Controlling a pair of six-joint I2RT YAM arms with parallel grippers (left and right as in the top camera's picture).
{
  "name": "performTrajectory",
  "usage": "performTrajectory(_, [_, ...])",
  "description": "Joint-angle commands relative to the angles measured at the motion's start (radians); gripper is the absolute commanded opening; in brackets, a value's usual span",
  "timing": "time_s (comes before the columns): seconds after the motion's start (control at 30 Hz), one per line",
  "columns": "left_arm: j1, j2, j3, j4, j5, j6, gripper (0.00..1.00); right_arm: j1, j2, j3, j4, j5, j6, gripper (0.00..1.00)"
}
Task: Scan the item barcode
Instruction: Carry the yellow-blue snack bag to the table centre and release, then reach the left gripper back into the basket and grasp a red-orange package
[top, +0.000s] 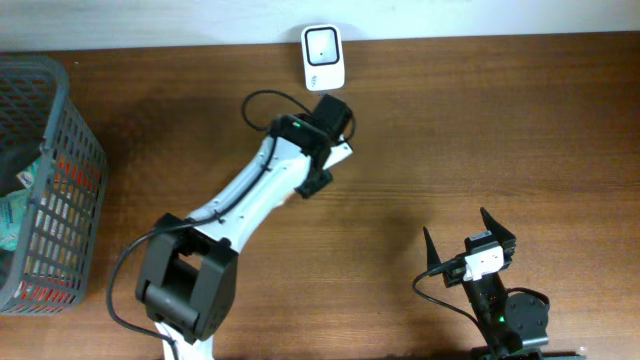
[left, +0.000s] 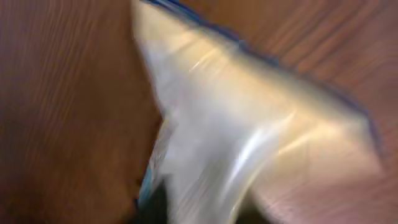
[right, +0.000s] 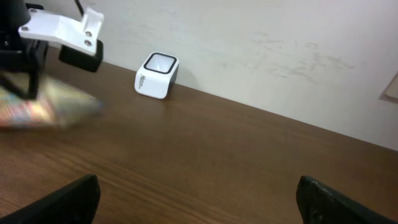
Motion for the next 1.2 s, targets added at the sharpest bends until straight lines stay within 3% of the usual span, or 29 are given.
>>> performTrajectory(0.0, [-0.029,-0.003,0.021,-0.003,-0.006,0.018,0.99,-0.007,-0.007,-0.008,-0.002,0.005,0.004,0.99])
performTrajectory(0.13, [-0.024,-0.004,0.225,-0.086,-0.008,-0.042,0.99,-0.007,-0.007,-0.008,-0.002,0.005,0.004,0.99])
performTrajectory(0.3, [0.065,-0.005,0.693,-0.253,-0.044,-0.151,0.99,-0.007,-0.007,-0.008,-0.002,0.005,0.004,0.99])
performTrajectory(0.43, [0.286,-0.005,1.083,-0.397,-0.131,-0.288,0.99,-0.007,-0.007,-0.008,-0.002,0.005,0.004,0.99])
performTrajectory(0.57, [0.555,-0.005,1.268,-0.505,-0.108,-0.438,0.99,-0.007,-0.007,-0.008,-0.002,0.005,0.004,0.99])
performTrajectory(0.7, [0.832,-0.004,1.272,-0.624,-0.103,-0.600,0.99,-0.007,-0.007,-0.008,-0.002,0.005,0.004,0.99])
performTrajectory(0.9, [1.170,-0.004,1.217,-0.676,0.069,-0.613,0.99,-0.007,-0.007,-0.008,-0.002,0.005,0.004,0.99])
performTrajectory(1.07, [1.323,-0.004,1.013,-0.632,0.249,-0.486,0.99,-0.007,-0.007,-0.008,-0.002,0.005,0.004,0.99])
performTrajectory(1.17, [1.393,-0.004,0.835,-0.560,0.465,-0.275,1.00,-0.007,-0.007,-0.008,-0.002,0.005,0.004,0.99])
